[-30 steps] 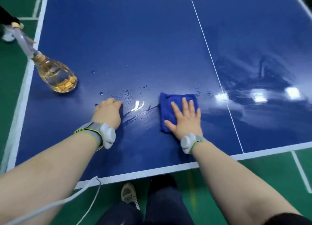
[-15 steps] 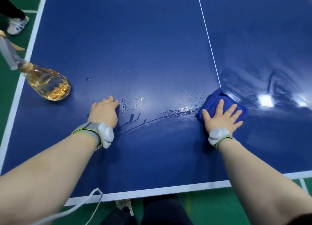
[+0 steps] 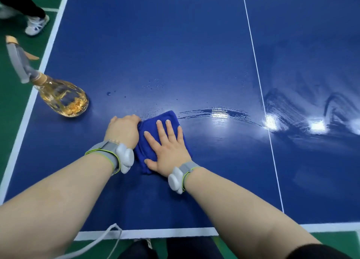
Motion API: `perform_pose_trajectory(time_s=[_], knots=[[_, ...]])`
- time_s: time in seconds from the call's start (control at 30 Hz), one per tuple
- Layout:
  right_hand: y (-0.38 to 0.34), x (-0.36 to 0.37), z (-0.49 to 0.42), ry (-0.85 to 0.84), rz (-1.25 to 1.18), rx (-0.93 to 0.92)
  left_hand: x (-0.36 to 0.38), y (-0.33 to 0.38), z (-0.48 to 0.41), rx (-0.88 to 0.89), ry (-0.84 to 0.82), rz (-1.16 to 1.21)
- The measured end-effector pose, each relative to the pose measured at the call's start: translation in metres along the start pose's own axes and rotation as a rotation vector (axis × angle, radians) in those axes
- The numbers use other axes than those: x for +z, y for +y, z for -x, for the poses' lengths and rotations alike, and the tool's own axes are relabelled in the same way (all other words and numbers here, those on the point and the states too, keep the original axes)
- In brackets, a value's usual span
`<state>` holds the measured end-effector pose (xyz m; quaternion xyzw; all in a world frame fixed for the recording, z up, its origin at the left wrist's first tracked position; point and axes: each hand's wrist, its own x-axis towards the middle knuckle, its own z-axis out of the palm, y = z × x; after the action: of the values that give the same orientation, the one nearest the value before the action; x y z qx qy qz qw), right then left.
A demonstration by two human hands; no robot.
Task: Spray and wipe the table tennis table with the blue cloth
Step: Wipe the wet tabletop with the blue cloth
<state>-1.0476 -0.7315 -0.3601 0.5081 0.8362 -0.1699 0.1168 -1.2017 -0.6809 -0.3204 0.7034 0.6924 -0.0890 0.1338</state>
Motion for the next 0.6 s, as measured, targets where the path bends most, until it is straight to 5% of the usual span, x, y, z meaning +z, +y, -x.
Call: perform_pose_trajectory(time_s=[0.13, 0.43, 0.6], knots=[[0.045, -0.006, 0.002, 0.062, -0.042, 0.073, -0.010, 0.002, -0.010, -0.042, -0.008, 0.013], [0.228, -0.014, 0.074, 0.175, -0.200, 0.959, -0.007, 0.013, -0.032, -0.082, 0.015, -0.047], [0.259, -0.022, 0.073, 0.132, -0.278, 1.171, -0.011, 0.021, -0.053, -0.077, -0.081, -0.042]])
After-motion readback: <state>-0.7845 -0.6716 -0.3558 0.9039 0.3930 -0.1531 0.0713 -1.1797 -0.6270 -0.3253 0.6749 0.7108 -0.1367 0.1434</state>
